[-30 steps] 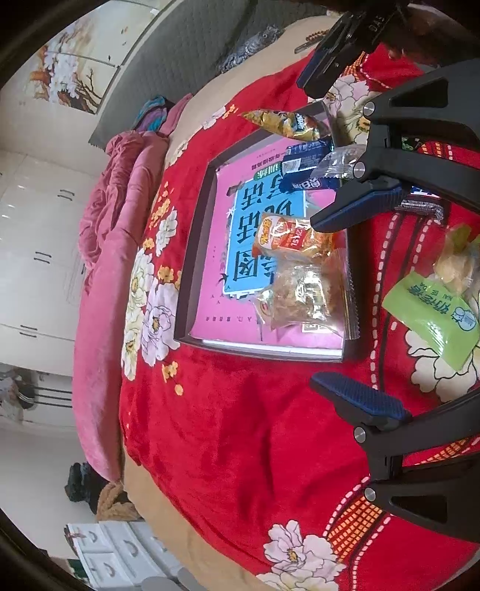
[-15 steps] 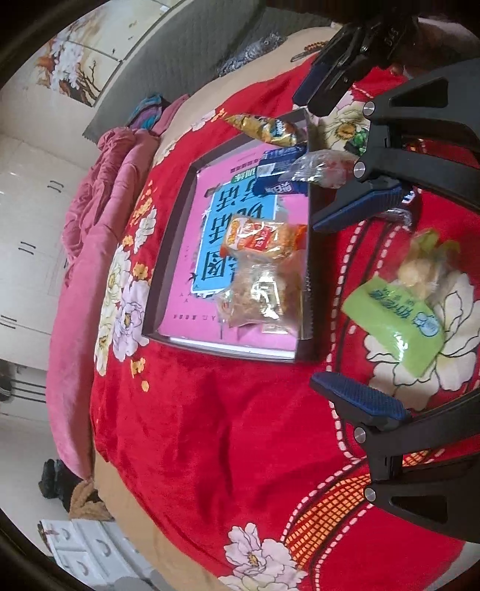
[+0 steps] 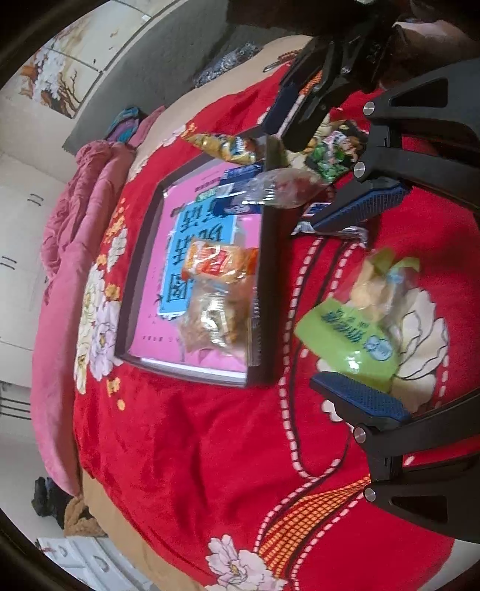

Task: Organize snacks
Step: 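Grasp green milk-tablet bag with left tool while right grasps clear candy bag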

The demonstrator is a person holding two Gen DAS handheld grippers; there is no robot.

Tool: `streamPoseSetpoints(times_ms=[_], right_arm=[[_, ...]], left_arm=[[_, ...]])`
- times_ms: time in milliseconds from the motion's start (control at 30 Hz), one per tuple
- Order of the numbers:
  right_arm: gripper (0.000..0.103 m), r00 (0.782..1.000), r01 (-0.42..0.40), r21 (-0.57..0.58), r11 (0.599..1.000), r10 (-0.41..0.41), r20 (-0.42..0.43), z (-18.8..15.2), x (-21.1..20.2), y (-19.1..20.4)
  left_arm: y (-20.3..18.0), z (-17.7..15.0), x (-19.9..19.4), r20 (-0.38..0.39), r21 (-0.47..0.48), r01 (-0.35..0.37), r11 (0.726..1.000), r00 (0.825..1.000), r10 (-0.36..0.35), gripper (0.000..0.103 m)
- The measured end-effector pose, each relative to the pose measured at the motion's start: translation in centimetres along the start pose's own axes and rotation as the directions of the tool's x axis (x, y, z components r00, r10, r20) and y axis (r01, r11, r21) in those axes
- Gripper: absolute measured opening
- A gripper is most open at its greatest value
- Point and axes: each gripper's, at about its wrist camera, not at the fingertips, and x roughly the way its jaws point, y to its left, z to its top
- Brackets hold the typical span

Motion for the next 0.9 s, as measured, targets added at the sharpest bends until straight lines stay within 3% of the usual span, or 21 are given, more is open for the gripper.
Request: streamPoseSetpoints(times_ms=[367, 633, 900], right_arm=[[0.073, 0.999, 0.000, -0.027, 1.000, -0.001, -0.051, -0.5, 1.1, 0.7], [0.073, 0.998, 0.004, -0.023, 1.000, -0.005, -0.056, -0.5, 1.3, 0.6], [0.073, 0.997, 0.014, -0.017, 1.000, -0.015, -0.081, -0.6, 2.1, 0.4]], left_arm=[[-0.6, -1.9, 0.7, -0.083, 0.001, -0.016, 1.000, 0.996, 0.016, 0.079], [1.1, -2.4, 0.8, -0.114, -0.106, -0.047, 0.993, 0.993, 0.034, 0.079], [0.6, -3.2, 1.5, -0.158, -0.114, -0.083, 0.990, 0.985, 0.065, 0.079]])
